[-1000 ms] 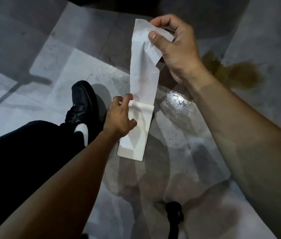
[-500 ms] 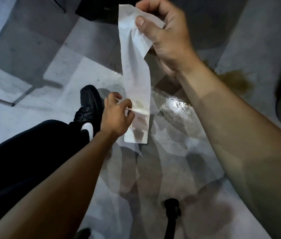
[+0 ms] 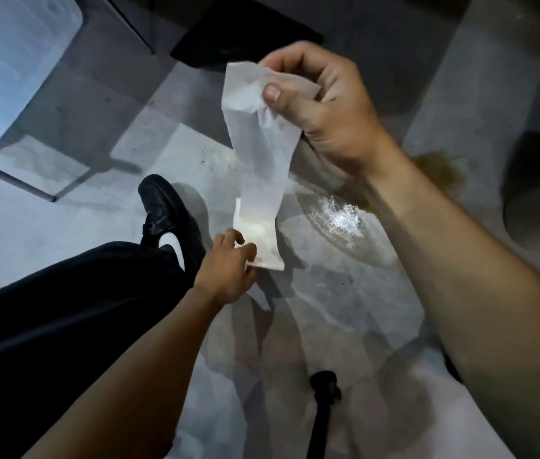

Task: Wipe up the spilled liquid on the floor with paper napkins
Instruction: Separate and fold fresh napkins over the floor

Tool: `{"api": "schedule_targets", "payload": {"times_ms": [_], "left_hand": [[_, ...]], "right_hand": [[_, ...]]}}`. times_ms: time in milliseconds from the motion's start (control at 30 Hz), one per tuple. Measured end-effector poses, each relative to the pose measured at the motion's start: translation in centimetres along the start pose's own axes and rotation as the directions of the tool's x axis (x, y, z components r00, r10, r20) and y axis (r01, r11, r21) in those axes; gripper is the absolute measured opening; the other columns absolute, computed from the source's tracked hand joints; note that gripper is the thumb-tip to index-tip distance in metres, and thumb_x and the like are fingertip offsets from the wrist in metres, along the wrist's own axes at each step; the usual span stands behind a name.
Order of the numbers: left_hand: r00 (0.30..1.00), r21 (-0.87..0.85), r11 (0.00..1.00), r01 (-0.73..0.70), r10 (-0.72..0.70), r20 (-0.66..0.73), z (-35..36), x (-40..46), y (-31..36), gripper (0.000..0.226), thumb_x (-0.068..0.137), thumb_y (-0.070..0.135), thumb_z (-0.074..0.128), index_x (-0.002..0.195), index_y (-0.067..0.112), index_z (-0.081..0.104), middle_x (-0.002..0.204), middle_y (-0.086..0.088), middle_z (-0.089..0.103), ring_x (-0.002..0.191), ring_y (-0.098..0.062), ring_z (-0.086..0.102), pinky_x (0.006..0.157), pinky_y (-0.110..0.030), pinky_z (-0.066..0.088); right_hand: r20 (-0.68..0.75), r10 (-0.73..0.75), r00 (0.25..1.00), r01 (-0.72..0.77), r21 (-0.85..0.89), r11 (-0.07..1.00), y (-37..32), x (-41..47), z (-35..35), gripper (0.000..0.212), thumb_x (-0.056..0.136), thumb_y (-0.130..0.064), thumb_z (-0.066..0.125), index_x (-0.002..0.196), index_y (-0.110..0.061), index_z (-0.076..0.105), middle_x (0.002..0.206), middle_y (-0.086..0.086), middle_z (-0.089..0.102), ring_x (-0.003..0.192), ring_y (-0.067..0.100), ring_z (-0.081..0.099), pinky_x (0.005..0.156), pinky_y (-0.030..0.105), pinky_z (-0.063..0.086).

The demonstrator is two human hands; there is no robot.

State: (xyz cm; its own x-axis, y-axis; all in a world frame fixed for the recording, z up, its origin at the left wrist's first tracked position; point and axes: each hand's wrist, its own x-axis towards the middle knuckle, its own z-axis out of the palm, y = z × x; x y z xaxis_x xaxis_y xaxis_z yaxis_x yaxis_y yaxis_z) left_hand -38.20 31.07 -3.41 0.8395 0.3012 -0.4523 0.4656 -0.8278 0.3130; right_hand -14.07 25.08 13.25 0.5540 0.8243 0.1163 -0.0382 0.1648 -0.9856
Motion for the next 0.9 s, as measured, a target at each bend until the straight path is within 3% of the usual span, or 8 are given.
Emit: {"api": "schedule_targets", "payload": {"times_ms": [100,233,367,500,600,667,733,900], "left_hand": [[0.976,-0.094,0.989,0.112,-0.091,0.198,1.3,0.5,-0.4,0.053,0.080,0.046,0.074,0.128,0.028,0.058,0.139,-0.008,0.047,0.125,-0.031,0.049,0.099,-0.045,0.051],[0.937,-0.526,0.787,0.323,-0.343,0.061,0.0,2.9,-0.9,0.086,0.075,0.037,0.085,0.145,0.021,0.039,0.134,-0.013,0.055,0.120,-0.032,0.056,0.100,-0.044,0.052],[0.915,-0.591,0.716,0.373,-0.388,0.107,-2.4,7.2,-2.5,0.109,0.071,0.038,0.089,0.158,0.030,0.025,0.152,-0.013,0.042,0.135,-0.034,0.046,0.114,-0.047,0.042],[0.929,-0.580,0.727,0.368,-0.309,0.202,-2.3,10.3,-3.7,0.087,0.059,0.063,0.085,0.133,0.024,0.062,0.132,-0.005,0.063,0.118,-0.028,0.062,0.106,-0.047,0.051],[0.923,-0.722,0.583,0.373,-0.313,0.224,-1.4,10.4,-2.8,0.037,0.081,0.038,0.081,0.114,0.021,0.075,0.113,0.001,0.076,0.104,-0.022,0.071,0.094,-0.040,0.058],[0.904,-0.831,0.394,0.392,-0.335,0.268,-0.4,9.6,-2.1,0.018,0.083,0.027,0.076,0.099,0.020,0.078,0.100,0.001,0.079,0.098,-0.026,0.075,0.087,-0.042,0.061],[0.887,-0.886,0.264,0.381,-0.375,0.270,0.2,8.4,-1.5,0.013,0.079,0.021,0.069,0.088,0.017,0.079,0.092,-0.006,0.080,0.093,-0.033,0.075,0.085,-0.045,0.063],[0.883,-0.926,0.282,0.252,-0.458,0.101,0.2,7.4,-0.8,0.022,0.071,0.026,0.062,0.075,0.005,0.064,0.073,-0.012,0.067,0.070,-0.028,0.064,0.076,-0.052,0.061]], "right_hand": [[-0.041,0.122,0.992,-0.122,0.000,0.993,2.7,-0.5,-0.3,0.012,0.090,-0.001,0.070,0.100,-0.007,0.067,0.091,0.002,0.067,0.083,0.013,0.063,0.076,0.030,0.050],[-0.053,0.203,0.978,-0.202,0.034,0.979,4.6,0.3,-0.5,0.013,0.090,0.000,0.069,0.099,-0.010,0.067,0.090,0.000,0.068,0.083,0.013,0.064,0.074,0.031,0.052],[-0.027,0.220,0.975,-0.210,0.205,0.956,4.1,2.2,-0.3,0.013,0.094,0.003,0.065,0.099,-0.009,0.064,0.087,-0.001,0.068,0.081,0.014,0.064,0.073,0.032,0.054],[-0.039,0.225,0.974,-0.203,0.302,0.932,4.4,4.3,-0.4,0.013,0.095,0.005,0.061,0.101,-0.007,0.063,0.091,0.006,0.068,0.082,0.020,0.065,0.078,0.038,0.055],[-0.221,0.238,0.946,-0.228,0.068,0.971,7.6,5.5,-0.9,0.017,0.089,0.002,0.063,0.092,-0.014,0.067,0.087,0.001,0.068,0.081,0.016,0.063,0.076,0.037,0.054],[-0.322,0.254,0.912,-0.319,-0.169,0.933,11.0,5.4,-1.1,0.021,0.081,-0.004,0.060,0.080,-0.023,0.069,0.076,-0.009,0.069,0.072,0.007,0.061,0.069,0.029,0.050],[-0.312,0.320,0.895,-0.416,-0.318,0.852,14.6,4.0,-0.9,0.025,0.077,-0.009,0.053,0.075,-0.027,0.071,0.075,-0.010,0.071,0.071,0.007,0.064,0.068,0.032,0.053],[-0.220,0.597,0.772,-0.634,-0.343,0.693,19.4,-2.0,0.7,0.027,0.086,-0.020,0.052,0.089,-0.019,0.079,0.097,-0.003,0.076,0.095,0.012,0.069,0.090,0.030,0.052]]}}
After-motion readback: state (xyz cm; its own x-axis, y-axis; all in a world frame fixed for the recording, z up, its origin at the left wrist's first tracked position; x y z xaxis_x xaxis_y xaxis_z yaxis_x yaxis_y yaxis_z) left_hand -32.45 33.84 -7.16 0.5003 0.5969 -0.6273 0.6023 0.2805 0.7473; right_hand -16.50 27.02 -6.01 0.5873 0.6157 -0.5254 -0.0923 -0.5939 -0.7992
